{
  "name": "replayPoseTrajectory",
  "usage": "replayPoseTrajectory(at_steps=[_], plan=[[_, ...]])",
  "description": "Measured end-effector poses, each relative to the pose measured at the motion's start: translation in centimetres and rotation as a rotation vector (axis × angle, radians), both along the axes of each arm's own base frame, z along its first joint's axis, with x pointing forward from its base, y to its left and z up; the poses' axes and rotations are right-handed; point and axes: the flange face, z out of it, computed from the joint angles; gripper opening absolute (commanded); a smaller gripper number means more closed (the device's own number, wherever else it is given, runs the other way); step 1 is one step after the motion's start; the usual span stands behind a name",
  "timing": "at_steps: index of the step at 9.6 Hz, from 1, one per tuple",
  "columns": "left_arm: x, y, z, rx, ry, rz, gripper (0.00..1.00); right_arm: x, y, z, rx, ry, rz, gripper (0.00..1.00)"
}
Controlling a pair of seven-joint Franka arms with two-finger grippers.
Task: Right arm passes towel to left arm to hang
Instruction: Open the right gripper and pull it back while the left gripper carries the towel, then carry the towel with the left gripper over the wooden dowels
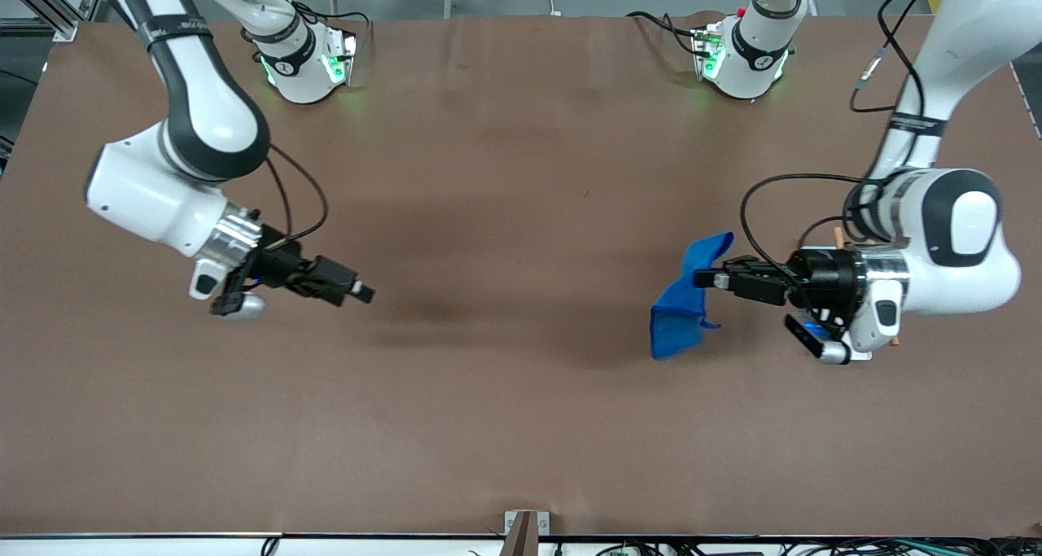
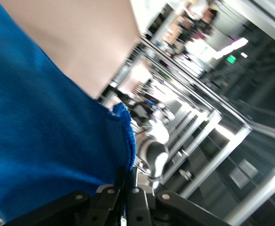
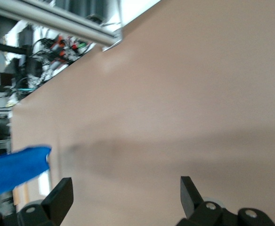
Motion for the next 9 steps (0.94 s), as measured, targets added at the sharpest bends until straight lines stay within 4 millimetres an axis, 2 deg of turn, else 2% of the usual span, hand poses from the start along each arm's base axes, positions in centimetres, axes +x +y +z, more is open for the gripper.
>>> replayPoseTrajectory(at_steps=[3,5,6,7,9], plan=[[-0.5,4.2,2.6,0.322,0.084,-0.001,0.00,0.3,-10.1,-1.0,-0.219,0.000,-0.025,1.00],[-1.5,8.8,4.4,0.497,0.146,0.044,0.00,-1.0,-16.5,-0.3,-0.404,0.059,0.038,1.00],[-1.9,11.6,4.5,0.586,0.163,0.066,0.00,-1.6,-18.8,1.1,-0.467,0.083,0.061,1.00],[-2.3,14.5,4.1,0.651,0.178,0.087,0.00,-2.1,-20.1,3.2,-0.529,0.092,0.090,1.00],[-3.0,18.4,2.6,0.759,0.227,0.108,0.00,-3.3,-21.2,8.0,-0.619,0.116,0.139,1.00]])
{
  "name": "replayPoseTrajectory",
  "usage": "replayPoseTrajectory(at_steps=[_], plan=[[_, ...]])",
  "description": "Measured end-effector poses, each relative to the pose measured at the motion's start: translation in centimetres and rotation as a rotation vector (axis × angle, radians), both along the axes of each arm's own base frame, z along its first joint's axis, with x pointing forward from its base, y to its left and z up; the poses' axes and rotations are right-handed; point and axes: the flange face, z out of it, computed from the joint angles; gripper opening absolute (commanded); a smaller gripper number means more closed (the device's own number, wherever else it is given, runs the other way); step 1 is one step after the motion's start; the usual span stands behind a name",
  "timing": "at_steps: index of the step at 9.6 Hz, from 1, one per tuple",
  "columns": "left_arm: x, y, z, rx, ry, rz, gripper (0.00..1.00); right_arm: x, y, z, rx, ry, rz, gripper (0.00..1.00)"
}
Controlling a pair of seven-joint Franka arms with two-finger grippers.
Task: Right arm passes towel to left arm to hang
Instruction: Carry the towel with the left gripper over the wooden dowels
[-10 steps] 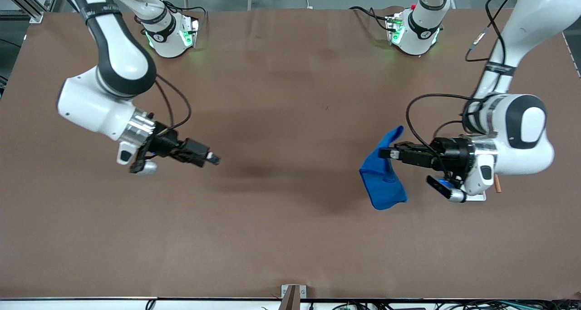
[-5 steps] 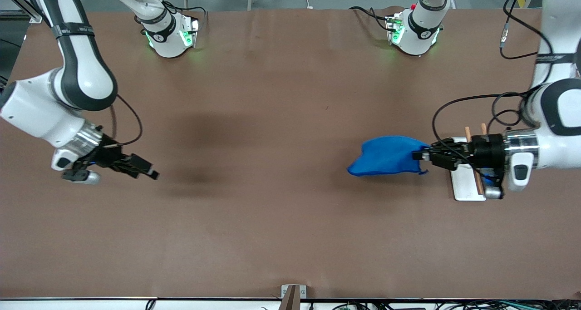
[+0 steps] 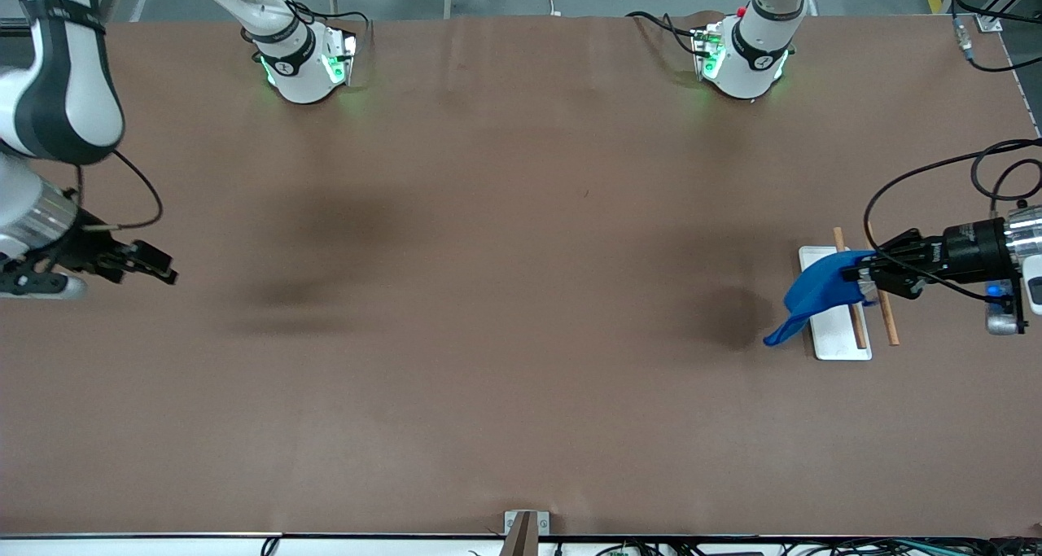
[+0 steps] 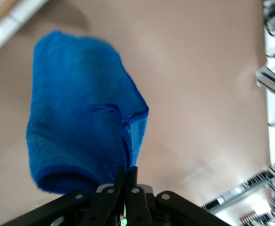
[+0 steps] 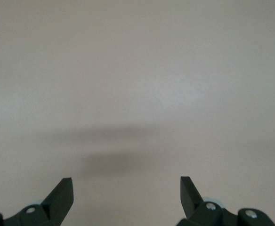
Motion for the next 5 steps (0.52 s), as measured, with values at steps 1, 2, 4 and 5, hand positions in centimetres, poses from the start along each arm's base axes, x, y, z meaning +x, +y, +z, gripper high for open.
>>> replayPoseTrajectory(at_steps=[1,2,4,5], plan=[[-0.2,1.1,-0.5,0.022,0.012,0.007,0.00,-0.6,-0.5,2.7,-0.023,0.034,-0.030,1.00],[-0.3,1.7,-0.9,0.044,0.020,0.005,0.00,-1.0,-1.0,5.9,-0.049,0.054,-0.084,1.00],[-0.7,3.3,-1.2,0.103,0.027,-0.002,0.00,-2.1,-1.3,11.9,-0.056,0.047,-0.155,1.00],[-1.0,4.7,-1.3,0.125,0.022,-0.006,0.00,-2.9,-1.3,14.0,-0.033,0.045,-0.185,1.00]])
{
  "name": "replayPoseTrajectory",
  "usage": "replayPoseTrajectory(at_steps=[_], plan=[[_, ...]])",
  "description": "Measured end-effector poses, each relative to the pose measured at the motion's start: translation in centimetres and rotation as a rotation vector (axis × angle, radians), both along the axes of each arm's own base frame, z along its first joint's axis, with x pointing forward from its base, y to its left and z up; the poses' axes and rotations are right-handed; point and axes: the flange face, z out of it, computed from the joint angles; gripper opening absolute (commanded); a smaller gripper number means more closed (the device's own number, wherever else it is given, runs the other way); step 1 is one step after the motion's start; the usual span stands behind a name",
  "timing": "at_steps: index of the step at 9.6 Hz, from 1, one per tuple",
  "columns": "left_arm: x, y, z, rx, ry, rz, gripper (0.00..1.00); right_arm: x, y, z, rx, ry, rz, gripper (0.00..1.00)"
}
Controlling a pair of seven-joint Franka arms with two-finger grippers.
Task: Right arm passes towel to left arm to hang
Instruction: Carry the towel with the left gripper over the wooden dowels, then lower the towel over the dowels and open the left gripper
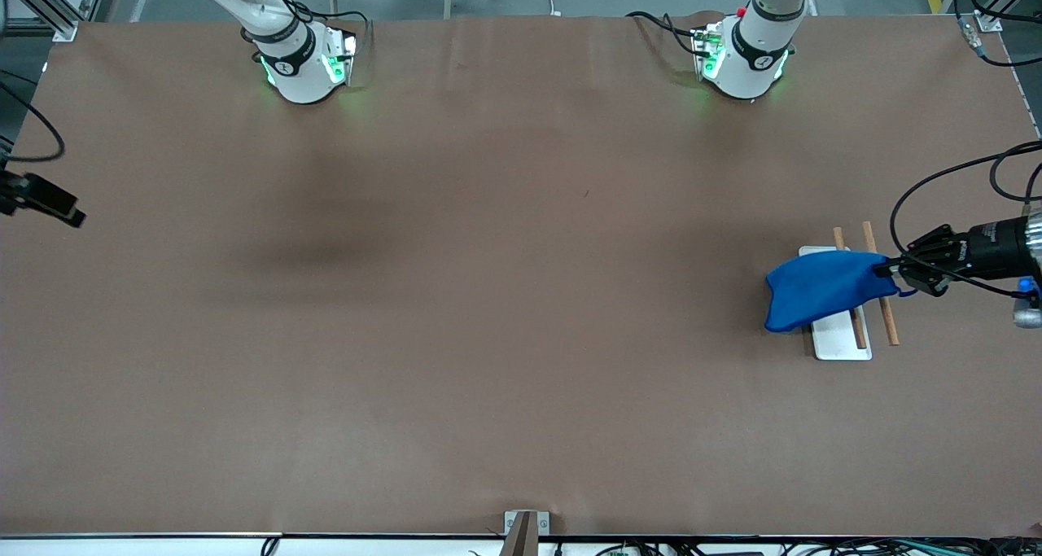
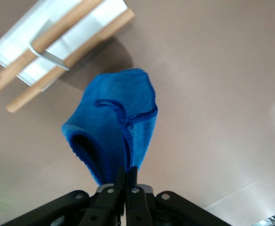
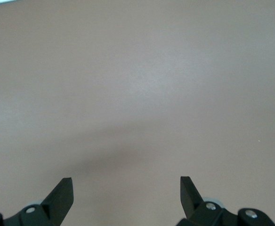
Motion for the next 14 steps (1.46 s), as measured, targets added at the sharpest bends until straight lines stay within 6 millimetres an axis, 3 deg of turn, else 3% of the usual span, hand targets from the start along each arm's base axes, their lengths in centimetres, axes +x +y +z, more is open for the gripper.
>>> replayPoseTrajectory(at_steps=[3,4,7,10,14], plan=[[-0.8,4.2,0.0,0.045,-0.046,-0.049,0.00,-2.3,-1.7,6.5,0.043,-0.008,-0.018,1.00],[-1.1,5.6,-0.3,0.054,-0.060,-0.075,0.00,-2.2,-1.4,6.7,0.047,0.003,-0.007,1.00],[-0.7,9.1,-1.4,0.113,-0.087,-0.153,0.00,-0.5,1.1,4.3,0.027,0.057,0.043,1.00],[0.2,10.4,-2.9,0.115,-0.106,-0.212,0.00,-0.3,1.2,4.0,0.017,0.061,0.046,1.00],[0.4,12.2,-2.6,0.171,-0.121,-0.260,0.00,-0.3,1.0,3.9,0.016,0.056,0.044,1.00]])
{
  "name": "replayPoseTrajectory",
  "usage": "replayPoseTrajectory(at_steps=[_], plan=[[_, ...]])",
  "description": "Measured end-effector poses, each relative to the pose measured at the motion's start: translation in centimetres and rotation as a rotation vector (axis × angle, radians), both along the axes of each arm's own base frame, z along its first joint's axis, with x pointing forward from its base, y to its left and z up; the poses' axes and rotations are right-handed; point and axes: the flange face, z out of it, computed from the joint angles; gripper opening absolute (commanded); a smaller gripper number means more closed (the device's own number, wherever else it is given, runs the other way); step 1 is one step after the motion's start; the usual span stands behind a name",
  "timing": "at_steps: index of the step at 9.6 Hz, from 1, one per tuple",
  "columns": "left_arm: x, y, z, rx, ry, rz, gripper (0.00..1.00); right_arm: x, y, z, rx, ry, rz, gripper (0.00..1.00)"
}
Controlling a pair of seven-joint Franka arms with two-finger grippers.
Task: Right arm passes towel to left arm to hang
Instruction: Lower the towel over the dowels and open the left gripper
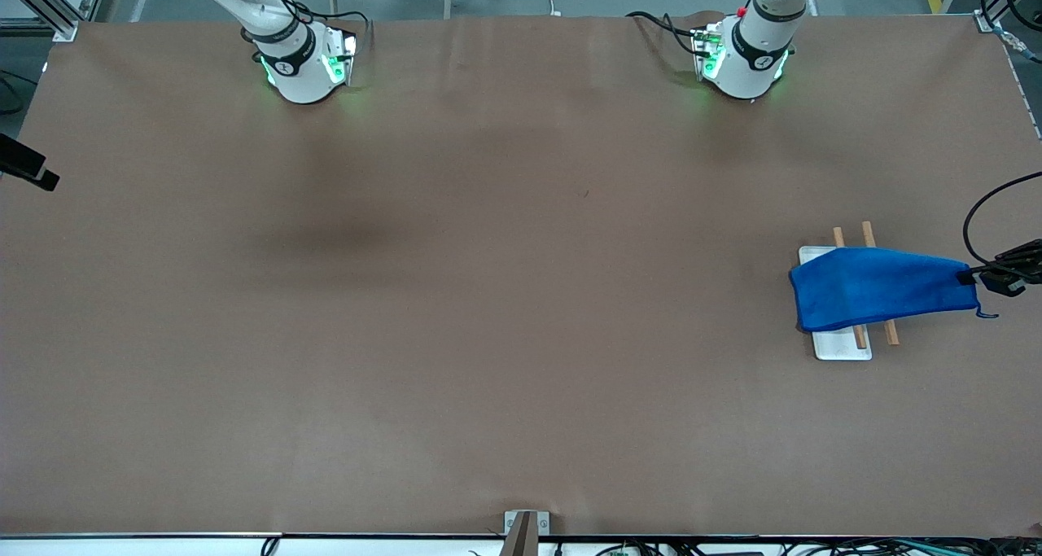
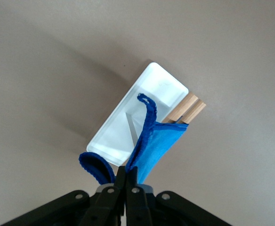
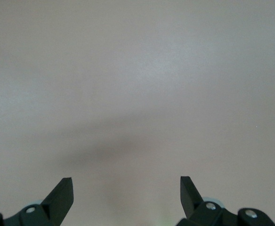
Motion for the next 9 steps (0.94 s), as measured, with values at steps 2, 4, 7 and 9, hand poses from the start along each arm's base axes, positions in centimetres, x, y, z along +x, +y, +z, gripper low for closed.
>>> replayPoseTrajectory(at_steps=[2,4,7,9], plan=[[-0.2,1.2,-0.6,0.002,-0.006,-0.027,0.00,0.0,0.0,0.0,0.000,0.001,-0.001,1.00],[-0.6,2.7,-2.4,-0.015,0.002,-0.038,0.06,0.0,-0.1,0.0,0.000,0.000,-0.001,1.00],[-0.8,4.0,-4.4,-0.002,0.013,-0.040,0.98,0.0,-0.1,0.0,-0.001,-0.006,-0.001,1.00],[-0.8,4.7,-4.0,0.022,-0.012,-0.100,1.00,0.0,-0.1,0.0,-0.001,-0.006,-0.002,1.00]])
